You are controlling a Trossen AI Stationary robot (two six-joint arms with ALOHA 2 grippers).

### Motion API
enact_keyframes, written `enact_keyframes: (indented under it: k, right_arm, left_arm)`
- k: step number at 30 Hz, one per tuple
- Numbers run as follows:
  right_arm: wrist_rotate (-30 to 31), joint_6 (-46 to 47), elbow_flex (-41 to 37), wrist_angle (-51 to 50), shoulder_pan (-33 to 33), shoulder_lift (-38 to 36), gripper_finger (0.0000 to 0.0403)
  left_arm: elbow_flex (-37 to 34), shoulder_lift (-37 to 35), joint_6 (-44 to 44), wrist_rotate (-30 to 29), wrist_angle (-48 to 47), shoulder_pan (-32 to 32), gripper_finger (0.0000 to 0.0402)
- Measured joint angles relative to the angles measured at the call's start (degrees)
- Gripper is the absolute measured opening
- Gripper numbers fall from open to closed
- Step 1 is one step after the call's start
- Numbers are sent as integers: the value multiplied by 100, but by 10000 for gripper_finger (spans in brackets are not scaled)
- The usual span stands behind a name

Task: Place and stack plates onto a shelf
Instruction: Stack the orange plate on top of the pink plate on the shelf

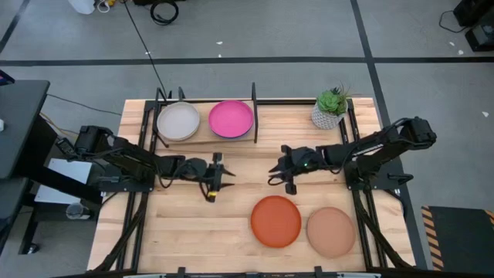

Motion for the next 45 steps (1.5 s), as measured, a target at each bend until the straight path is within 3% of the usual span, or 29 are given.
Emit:
enact_keyframes:
  k: [15, 19, 26, 36, 45]
  right_arm:
    - [-52, 2643, 1084, -3047, 1216, 388, 105]
    - [100, 3017, 1556, -3249, 1396, 846, 106]
    - [407, 3197, 2669, -4804, 1500, 2028, 106]
    - [-116, 3187, 3037, -5080, 1351, 2710, 93]
    - [-358, 3182, 3040, -5091, 1054, 2482, 13]
  left_arm:
    - [8, 10, -448, -37, 37, 7, 155]
    - [8, 11, -406, -344, 43, 62, 155]
    - [6, 13, 24, -611, 329, 336, 155]
    - [6, 13, 61, -588, 385, 772, 155]
    - [6, 13, 218, -87, 378, 797, 155]
